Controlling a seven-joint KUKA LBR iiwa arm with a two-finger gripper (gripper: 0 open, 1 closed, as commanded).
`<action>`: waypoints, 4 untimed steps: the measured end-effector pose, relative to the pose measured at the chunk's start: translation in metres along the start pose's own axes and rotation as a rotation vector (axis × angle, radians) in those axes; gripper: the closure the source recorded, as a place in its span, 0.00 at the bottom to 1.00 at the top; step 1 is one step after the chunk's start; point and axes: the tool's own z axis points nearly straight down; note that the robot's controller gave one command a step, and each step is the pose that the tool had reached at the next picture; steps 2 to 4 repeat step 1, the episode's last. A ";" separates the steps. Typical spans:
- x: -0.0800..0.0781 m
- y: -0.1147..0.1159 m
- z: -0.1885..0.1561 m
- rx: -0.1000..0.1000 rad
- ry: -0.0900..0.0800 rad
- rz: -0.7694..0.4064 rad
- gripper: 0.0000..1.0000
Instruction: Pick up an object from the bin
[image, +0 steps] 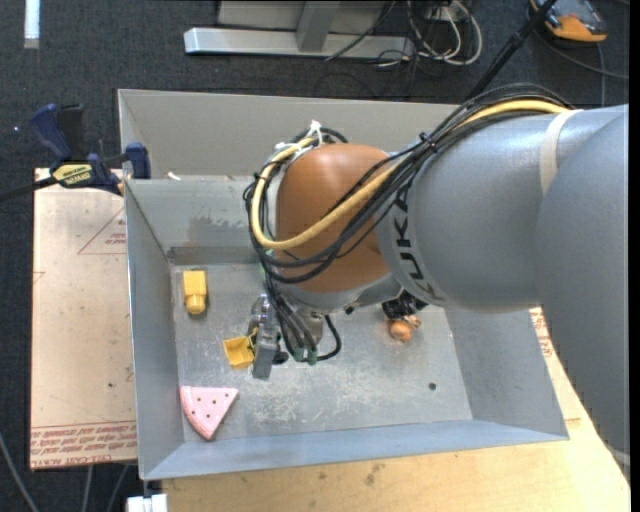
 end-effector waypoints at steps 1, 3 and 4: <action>-0.012 0.007 -0.050 0.002 0.004 -0.001 1.00; -0.012 0.007 -0.050 0.002 0.004 -0.001 1.00; -0.012 0.007 -0.050 0.002 0.004 -0.001 1.00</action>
Offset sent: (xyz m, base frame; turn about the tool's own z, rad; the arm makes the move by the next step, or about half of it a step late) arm 0.0275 0.0176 0.1081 0.0595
